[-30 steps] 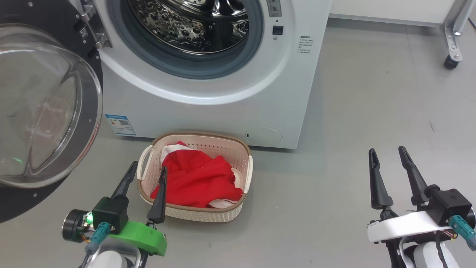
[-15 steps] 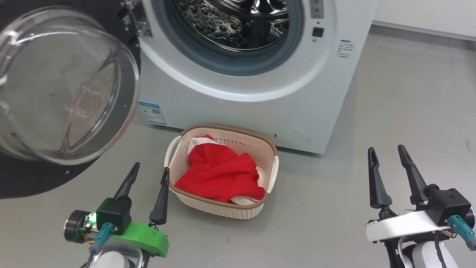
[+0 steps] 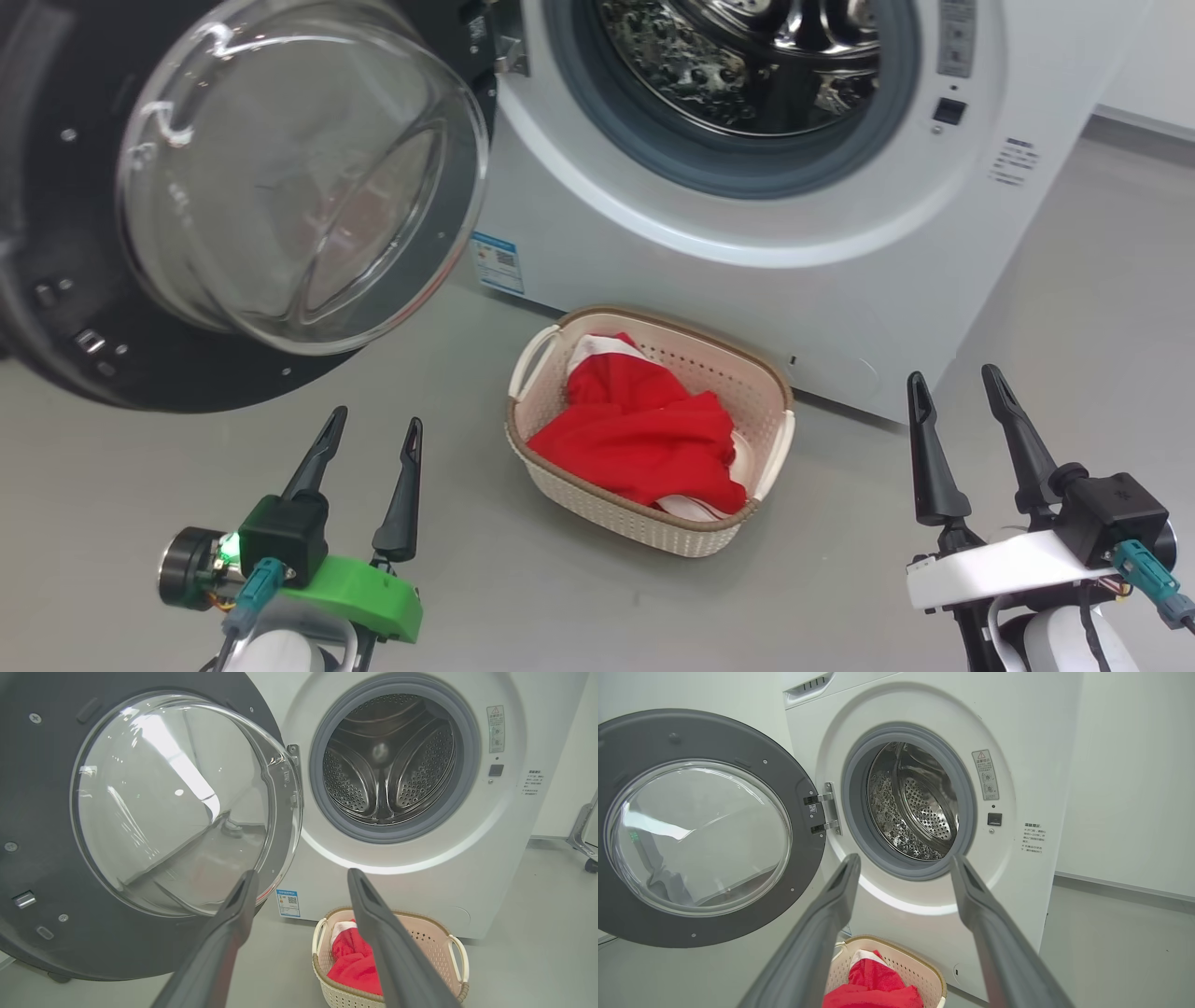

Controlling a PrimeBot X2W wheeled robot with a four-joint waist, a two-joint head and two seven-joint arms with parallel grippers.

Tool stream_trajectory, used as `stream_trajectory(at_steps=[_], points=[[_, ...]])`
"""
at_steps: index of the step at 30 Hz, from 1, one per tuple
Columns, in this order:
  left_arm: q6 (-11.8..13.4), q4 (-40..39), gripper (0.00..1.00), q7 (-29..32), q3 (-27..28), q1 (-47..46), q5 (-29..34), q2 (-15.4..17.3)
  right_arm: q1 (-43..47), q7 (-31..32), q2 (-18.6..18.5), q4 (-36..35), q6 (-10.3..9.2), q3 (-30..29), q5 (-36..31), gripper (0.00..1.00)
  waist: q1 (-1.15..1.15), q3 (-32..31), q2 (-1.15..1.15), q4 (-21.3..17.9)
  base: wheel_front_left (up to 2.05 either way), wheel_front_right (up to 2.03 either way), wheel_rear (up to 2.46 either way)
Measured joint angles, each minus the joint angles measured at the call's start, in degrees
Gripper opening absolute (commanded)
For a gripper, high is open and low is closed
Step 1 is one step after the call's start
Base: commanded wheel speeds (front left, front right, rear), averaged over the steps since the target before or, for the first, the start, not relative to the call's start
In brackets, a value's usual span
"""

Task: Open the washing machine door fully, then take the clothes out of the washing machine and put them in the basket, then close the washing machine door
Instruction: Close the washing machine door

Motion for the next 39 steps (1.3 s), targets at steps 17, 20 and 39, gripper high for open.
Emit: stream_trajectory(at_steps=[17,20,39], points=[[0.6,-2.1,1.0,0.0,2.3,0.1,0.0,0.0,-0.4,0.0,0.1,0.5,0.01,3.4,0.0,1.0,0.0,0.7,0.0,8.1,0.0,0.0,0.0],[0.6,-2.4,1.0,0.0,2.7,0.3,-0.5,0.0,-0.8,0.0,0.1,0.8,0.01,3.9,0.0,1.0,0.0,0.9,0.0,8.3,0.0,0.0,0.0],[1.0,-4.0,1.0,0.0,3.1,1.5,-0.4,0.0,-2.5,0.0,-0.4,2.0,0.02,4.8,0.1,1.0,0.0,1.2,0.0,8.4,0.0,0.0,0.0]])
